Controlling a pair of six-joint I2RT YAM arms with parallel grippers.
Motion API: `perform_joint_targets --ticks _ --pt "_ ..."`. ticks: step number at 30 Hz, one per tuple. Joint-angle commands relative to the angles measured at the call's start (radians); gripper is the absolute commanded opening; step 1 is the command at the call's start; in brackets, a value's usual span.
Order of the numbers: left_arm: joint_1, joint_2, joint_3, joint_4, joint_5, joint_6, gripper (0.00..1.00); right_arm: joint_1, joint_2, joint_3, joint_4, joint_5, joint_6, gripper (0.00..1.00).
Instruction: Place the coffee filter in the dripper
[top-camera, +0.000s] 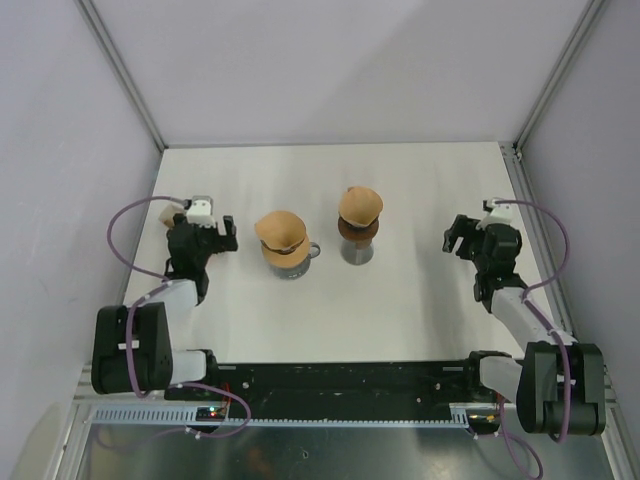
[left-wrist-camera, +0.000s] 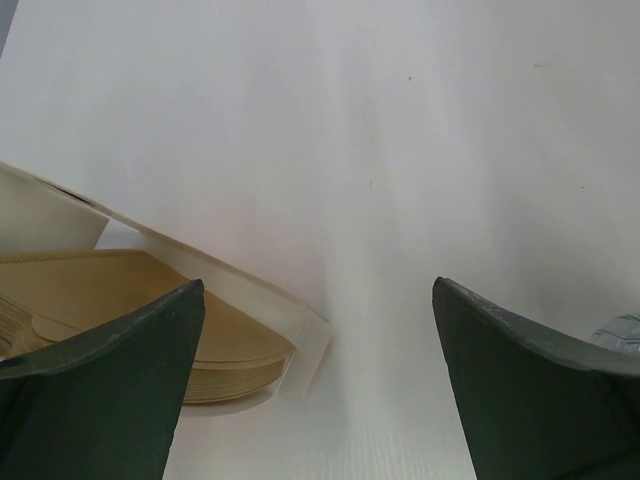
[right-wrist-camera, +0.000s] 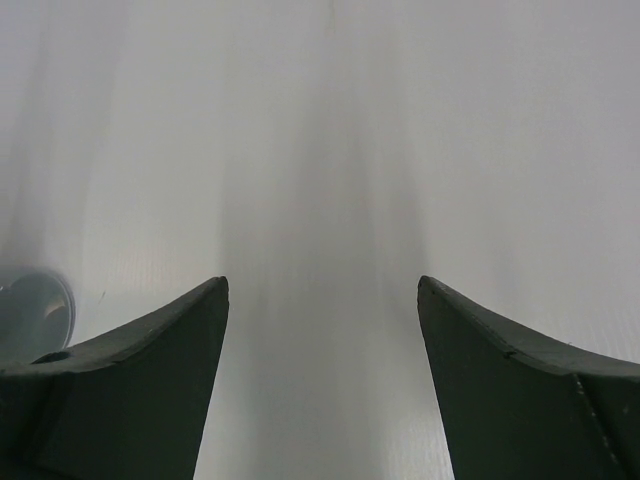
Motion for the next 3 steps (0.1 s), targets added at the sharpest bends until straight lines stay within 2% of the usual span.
perform_joint_targets --ticks 1,3 --pt "0.010 0.016 -0.026 0.092 0.028 0.005 1.00 -0.007 0.004 -0.019 0.104 -0.015 0.009 0.81" --pt "0.010 0.016 -0.034 0.108 0.030 -0.002 1.00 -0.008 0.010 -0.030 0.123 -0.020 0.012 0.81"
